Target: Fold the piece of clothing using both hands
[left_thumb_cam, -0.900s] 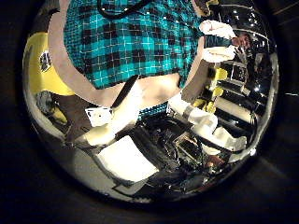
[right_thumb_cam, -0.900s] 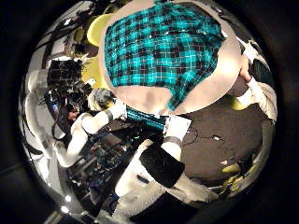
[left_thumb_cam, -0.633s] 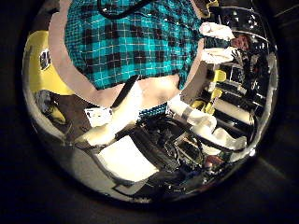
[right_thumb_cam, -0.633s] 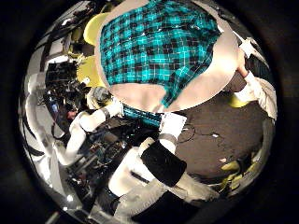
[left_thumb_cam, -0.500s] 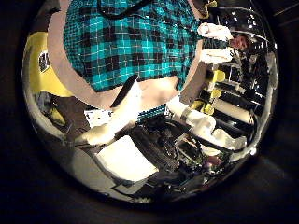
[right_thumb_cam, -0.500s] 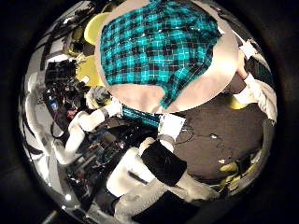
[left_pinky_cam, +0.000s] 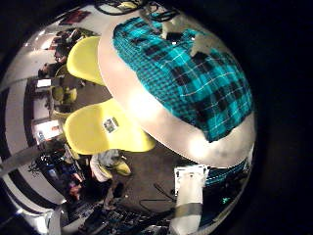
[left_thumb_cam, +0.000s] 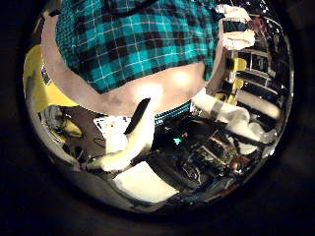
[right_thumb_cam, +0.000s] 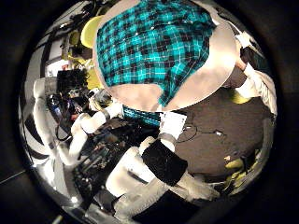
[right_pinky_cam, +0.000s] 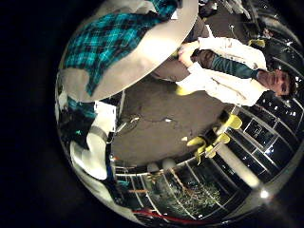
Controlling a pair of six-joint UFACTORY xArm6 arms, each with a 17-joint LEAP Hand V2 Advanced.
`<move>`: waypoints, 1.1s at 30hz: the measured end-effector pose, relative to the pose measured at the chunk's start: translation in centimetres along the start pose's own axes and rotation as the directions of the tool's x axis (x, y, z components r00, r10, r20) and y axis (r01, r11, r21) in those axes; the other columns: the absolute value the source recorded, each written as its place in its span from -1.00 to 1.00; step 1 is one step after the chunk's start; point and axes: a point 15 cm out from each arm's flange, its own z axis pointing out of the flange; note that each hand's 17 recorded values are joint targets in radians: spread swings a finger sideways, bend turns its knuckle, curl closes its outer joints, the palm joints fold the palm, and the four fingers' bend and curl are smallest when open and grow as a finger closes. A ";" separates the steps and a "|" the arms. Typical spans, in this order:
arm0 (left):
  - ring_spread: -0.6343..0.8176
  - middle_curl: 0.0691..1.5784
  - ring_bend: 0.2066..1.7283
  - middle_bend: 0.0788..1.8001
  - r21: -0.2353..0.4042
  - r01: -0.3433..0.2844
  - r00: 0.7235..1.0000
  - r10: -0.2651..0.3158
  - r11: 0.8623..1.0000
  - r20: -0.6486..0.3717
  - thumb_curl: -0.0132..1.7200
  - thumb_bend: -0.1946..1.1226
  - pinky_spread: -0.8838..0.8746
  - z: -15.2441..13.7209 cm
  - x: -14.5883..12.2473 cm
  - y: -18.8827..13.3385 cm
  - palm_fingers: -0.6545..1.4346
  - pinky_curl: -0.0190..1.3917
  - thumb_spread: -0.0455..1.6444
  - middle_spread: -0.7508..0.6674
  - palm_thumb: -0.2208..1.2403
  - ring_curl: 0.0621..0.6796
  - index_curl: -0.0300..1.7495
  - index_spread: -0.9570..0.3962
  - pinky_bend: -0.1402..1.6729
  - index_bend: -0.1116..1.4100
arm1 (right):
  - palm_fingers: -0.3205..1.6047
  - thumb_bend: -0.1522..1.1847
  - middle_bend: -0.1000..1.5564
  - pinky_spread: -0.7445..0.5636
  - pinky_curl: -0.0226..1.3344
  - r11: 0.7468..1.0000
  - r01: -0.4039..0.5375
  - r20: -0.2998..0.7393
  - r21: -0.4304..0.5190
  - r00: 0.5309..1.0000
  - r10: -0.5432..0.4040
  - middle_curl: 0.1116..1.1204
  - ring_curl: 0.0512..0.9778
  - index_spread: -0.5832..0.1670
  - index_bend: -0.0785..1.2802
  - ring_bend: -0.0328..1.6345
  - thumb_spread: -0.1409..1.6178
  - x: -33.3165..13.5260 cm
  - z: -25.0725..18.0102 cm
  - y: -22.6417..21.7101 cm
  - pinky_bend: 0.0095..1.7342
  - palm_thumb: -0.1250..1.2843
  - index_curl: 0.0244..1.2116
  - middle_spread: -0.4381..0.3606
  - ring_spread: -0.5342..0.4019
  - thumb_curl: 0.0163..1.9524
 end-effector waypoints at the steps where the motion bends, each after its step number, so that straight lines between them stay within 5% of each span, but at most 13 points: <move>1: 0.19 -0.60 -0.36 -0.90 -0.005 -0.012 1.000 0.012 1.000 0.003 -0.68 -0.77 0.30 0.4 0.2 0.1 -0.24 -0.43 0.32 0.24 -0.39 -0.62 -0.54 0.32 -0.43 -0.67 | -0.52 -0.79 -0.54 0.67 -0.63 1.000 0.000 0.000 0.000 1.000 0.000 -0.51 -0.64 -0.27 -0.66 -0.24 0.62 0.0 0.0 0.0 -0.31 -0.27 -0.60 0.16 0.49 -0.76; 9: 0.25 -0.61 -0.33 -0.84 0.002 -0.054 0.998 0.054 0.999 0.012 -0.66 -0.75 0.33 3.6 1.5 -0.3 -0.21 -0.45 0.18 0.27 -0.46 -0.61 -0.58 0.40 -0.42 -0.64 | -0.51 -0.79 -0.54 0.67 -0.63 1.000 -0.005 0.007 -0.015 1.000 0.005 -0.51 -0.63 -0.26 -0.65 -0.25 0.63 -0.4 1.1 0.7 -0.33 -0.28 -0.59 0.16 0.48 -0.76; 17: 0.17 -0.55 -0.38 -0.71 0.006 -0.064 0.997 0.063 0.998 0.035 -0.63 -0.73 0.28 5.5 1.8 -1.1 -0.10 -0.49 0.15 0.08 -0.38 -0.65 -0.57 0.39 -0.48 -0.59 | -0.51 -0.79 -0.54 0.68 -0.63 0.999 -0.014 -0.011 0.030 1.000 0.014 -0.51 -0.63 -0.26 -0.66 -0.25 0.64 -0.6 0.1 1.6 -0.35 -0.28 -0.59 0.15 0.47 -0.77; 20: 0.06 -0.50 -0.43 -0.59 0.037 -0.057 0.997 0.055 0.998 0.056 -0.62 -0.72 0.22 5.8 1.6 -2.3 0.00 -0.51 0.16 -0.03 -0.28 -0.70 -0.54 0.34 -0.53 -0.57 | -0.51 -0.79 -0.54 0.68 -0.63 0.999 -0.014 -0.015 0.041 1.000 0.015 -0.51 -0.63 -0.25 -0.65 -0.26 0.64 -0.7 -0.2 1.8 -0.36 -0.28 -0.59 0.15 0.47 -0.77; 26: -0.21 -0.37 -0.40 -0.40 -0.026 -0.040 0.996 0.042 0.999 0.085 -0.59 -0.71 0.07 6.5 1.4 -3.5 0.15 -0.52 0.17 -0.22 -0.10 -0.67 -0.46 0.22 -0.56 -0.50 | -0.50 -0.79 -0.55 0.69 -0.63 0.999 -0.015 -0.019 0.052 1.000 0.016 -0.51 -0.62 -0.25 -0.65 -0.26 0.64 -0.8 -0.5 2.3 -0.37 -0.28 -0.58 0.14 0.46 -0.77; 33: -0.70 -0.19 0.05 -0.22 0.031 -0.023 0.996 0.020 0.999 0.091 -0.55 -0.66 -0.47 5.1 1.5 -6.6 0.66 -0.41 0.26 -0.49 0.21 -0.25 -0.34 -0.04 -0.22 -0.48 | -0.47 -0.79 -0.55 0.68 -0.63 0.997 -0.046 -0.008 0.055 0.999 0.047 -0.51 -0.62 -0.27 -0.66 -0.26 0.64 0.4 -0.4 2.8 -0.38 -0.28 -0.58 0.12 0.43 -0.76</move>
